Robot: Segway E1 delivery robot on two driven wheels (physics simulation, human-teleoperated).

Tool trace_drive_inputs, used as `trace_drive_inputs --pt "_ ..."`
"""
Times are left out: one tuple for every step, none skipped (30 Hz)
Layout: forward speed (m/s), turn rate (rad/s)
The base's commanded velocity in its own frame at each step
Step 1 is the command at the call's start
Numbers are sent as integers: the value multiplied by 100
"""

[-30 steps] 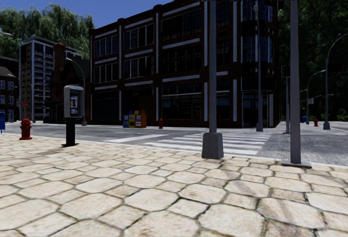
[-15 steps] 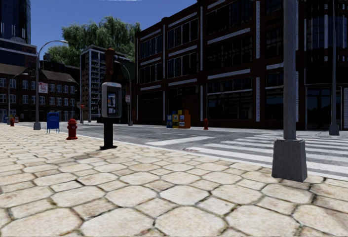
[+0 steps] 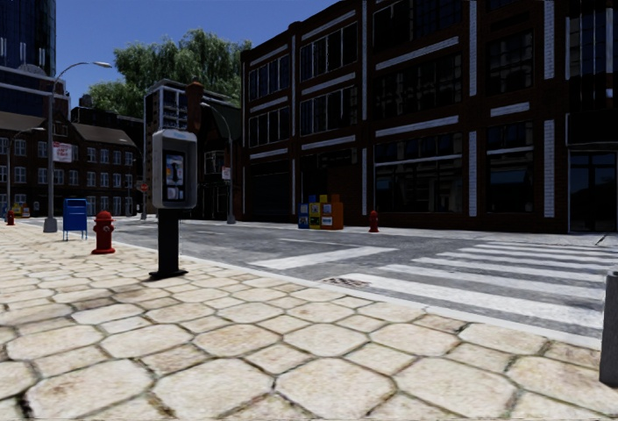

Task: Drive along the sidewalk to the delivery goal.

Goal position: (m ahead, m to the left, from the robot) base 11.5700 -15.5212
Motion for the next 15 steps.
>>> trace_drive_inputs --pt "200 0" --pt "200 0" --pt "200 0" --pt "200 -27" --pt "200 -73" --pt "200 -94" --pt "200 -94" --pt "200 -98" --pt "200 -99" --pt "200 -99" --pt "200 -100" --pt "200 -100" --pt "200 -100" --pt "200 -100" --pt "200 -100"
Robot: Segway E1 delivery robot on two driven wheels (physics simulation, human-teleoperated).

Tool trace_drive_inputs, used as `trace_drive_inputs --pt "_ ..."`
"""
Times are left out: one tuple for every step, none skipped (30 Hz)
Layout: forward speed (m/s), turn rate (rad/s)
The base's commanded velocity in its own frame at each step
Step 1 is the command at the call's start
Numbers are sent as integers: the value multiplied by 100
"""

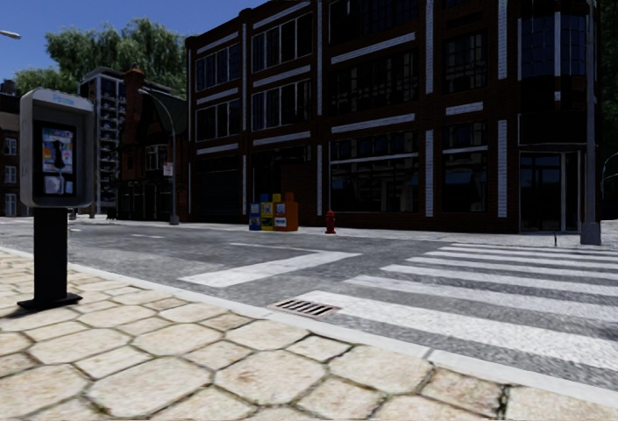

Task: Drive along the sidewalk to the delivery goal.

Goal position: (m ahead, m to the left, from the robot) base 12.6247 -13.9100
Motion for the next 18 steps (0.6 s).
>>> trace_drive_inputs --pt "200 -100" --pt "200 -100" --pt "200 -100" --pt "200 -100" --pt "200 -100" --pt "200 -100" --pt "200 -100" --pt "200 -100" --pt "200 -98" --pt "200 -87" --pt "200 -72" --pt "200 -21" --pt "200 -7" --pt "200 -2" --pt "200 0" --pt "200 0" --pt "200 0" --pt "200 0"
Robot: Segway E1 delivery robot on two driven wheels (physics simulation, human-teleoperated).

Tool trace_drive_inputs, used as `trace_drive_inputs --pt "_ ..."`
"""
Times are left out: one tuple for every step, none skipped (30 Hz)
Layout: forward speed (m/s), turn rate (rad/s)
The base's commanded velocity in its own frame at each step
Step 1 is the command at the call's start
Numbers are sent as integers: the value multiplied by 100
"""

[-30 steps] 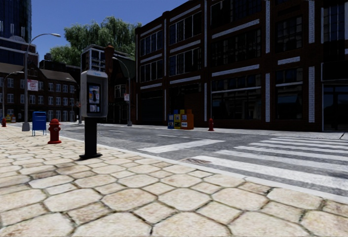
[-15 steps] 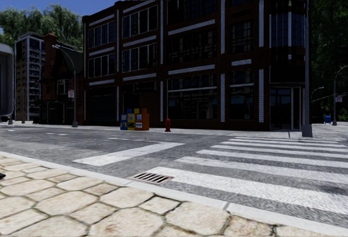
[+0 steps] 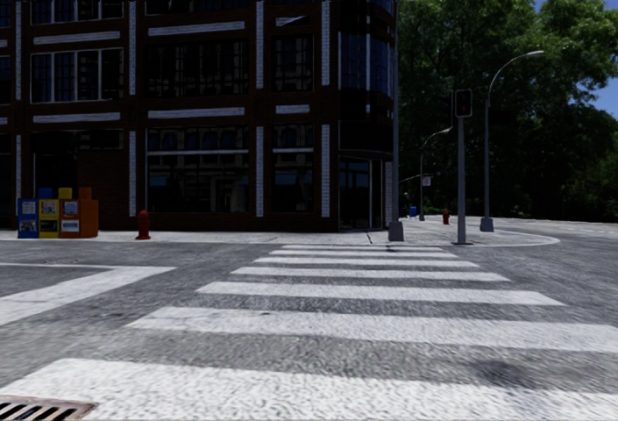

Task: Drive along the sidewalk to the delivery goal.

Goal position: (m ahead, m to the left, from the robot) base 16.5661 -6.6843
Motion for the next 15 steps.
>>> trace_drive_inputs --pt "200 0" --pt "200 0" --pt "200 0" --pt "200 0" --pt "200 0" --pt "200 0" --pt "200 0" --pt "200 0" --pt "200 0" --pt "200 0" --pt "200 0" --pt "200 0" --pt "200 0" --pt "200 0" --pt "200 0"
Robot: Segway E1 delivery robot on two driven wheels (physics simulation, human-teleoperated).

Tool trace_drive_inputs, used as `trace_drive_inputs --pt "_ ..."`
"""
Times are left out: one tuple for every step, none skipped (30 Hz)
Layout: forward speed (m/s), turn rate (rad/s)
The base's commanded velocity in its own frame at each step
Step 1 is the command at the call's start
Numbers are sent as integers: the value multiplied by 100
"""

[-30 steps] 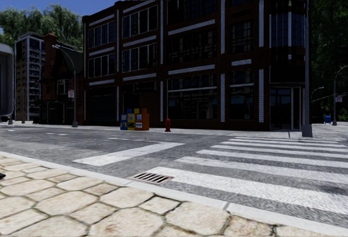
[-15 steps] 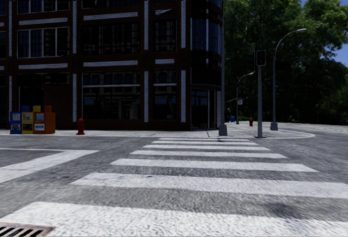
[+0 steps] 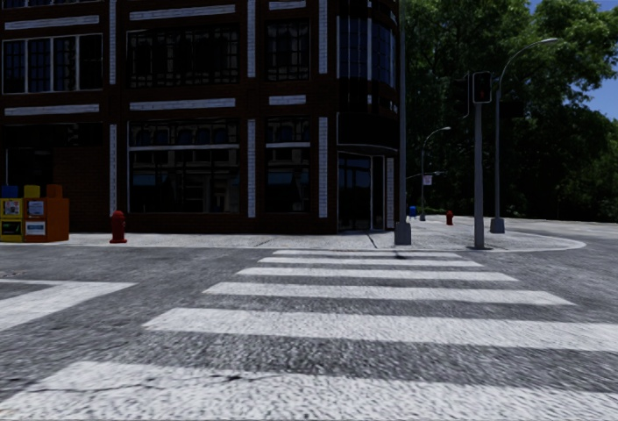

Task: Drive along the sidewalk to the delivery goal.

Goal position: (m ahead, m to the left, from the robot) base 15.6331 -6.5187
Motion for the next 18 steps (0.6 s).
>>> trace_drive_inputs --pt "200 0" --pt "200 0" --pt "200 0" --pt "200 0" --pt "200 0" --pt "200 0" --pt "200 0" --pt "200 0" --pt "200 0" --pt "200 0" --pt "200 0" --pt "200 0" --pt "200 0" --pt "200 0" --pt "200 0" --pt "200 0" --pt "200 0" --pt "200 0"
